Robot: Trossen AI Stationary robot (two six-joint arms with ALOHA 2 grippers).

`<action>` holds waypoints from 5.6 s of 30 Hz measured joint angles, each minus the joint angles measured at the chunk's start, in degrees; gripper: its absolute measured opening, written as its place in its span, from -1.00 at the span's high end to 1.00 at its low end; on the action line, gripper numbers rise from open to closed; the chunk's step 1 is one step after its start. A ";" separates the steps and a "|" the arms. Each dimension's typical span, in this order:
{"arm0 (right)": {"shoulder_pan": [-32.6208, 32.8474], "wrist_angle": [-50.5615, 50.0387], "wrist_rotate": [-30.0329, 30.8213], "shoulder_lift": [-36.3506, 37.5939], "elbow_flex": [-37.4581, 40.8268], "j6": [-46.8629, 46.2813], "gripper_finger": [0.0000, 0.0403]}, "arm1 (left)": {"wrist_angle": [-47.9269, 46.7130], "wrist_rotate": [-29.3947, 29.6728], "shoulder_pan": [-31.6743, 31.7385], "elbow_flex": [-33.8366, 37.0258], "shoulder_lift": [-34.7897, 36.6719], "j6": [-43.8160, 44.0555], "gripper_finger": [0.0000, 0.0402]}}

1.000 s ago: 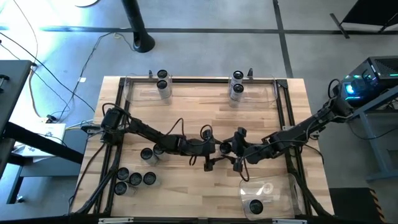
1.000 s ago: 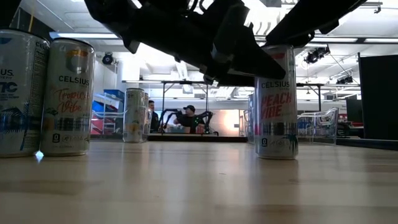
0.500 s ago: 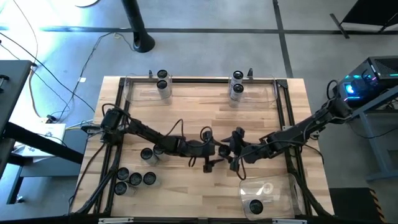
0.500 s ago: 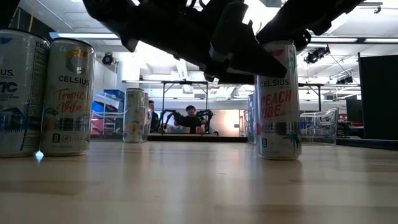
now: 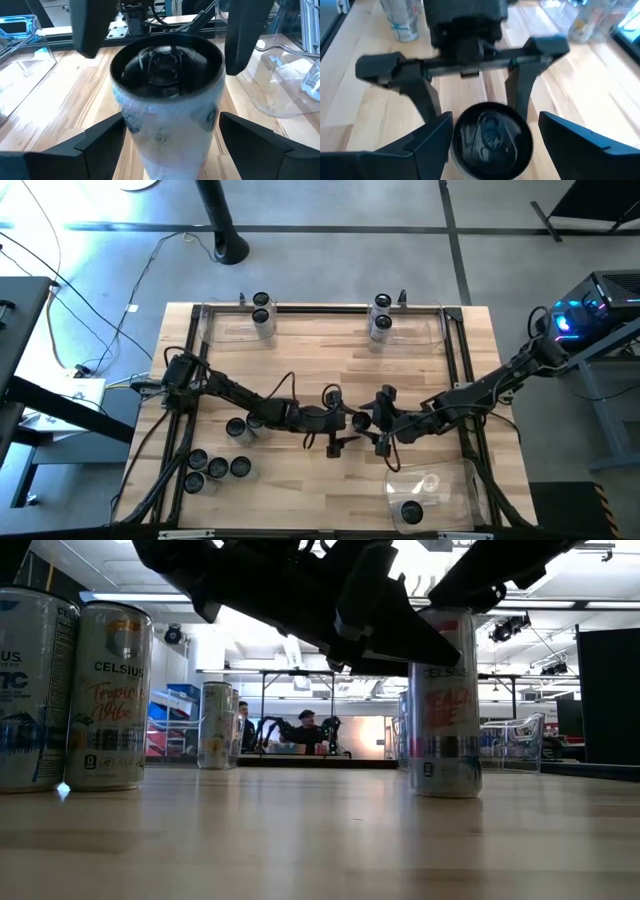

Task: Sort soda cans
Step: Put the white-pink soda can into the bottom right transparent bin

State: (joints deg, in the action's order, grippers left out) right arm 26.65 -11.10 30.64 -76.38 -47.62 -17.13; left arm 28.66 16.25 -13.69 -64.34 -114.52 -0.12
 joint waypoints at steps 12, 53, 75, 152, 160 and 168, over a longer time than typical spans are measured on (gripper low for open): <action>-0.04 -3.50 -1.60 -2.66 -0.13 -4.45 -0.43 | -0.02 -0.02 0.07 0.00 0.00 0.00 -0.54; 40.35 -30.59 18.82 16.86 -8.17 -38.17 -0.15 | -16.70 11.41 -2.29 0.00 6.69 4.08 -0.54; 40.08 -23.66 14.24 -4.40 -8.17 -38.74 -0.15 | -13.68 9.84 -2.03 0.00 6.62 2.91 -0.54; 31.04 -12.37 0.35 -3.91 -2.99 -38.33 -0.47 | -14.77 9.86 -2.03 0.00 6.62 1.40 -0.54; 31.06 -11.71 -0.91 -3.73 -3.41 -32.48 -0.47 | -14.77 9.86 -2.03 0.00 6.62 1.42 -0.54; 31.81 -14.00 0.63 -2.35 -7.80 -29.22 -0.47 | -14.84 9.86 -2.03 0.00 6.62 1.44 -0.54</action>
State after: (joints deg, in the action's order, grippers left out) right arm 58.46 -25.10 31.27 -78.73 -55.42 -46.35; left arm 13.82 26.11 -15.73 -64.34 -107.90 1.32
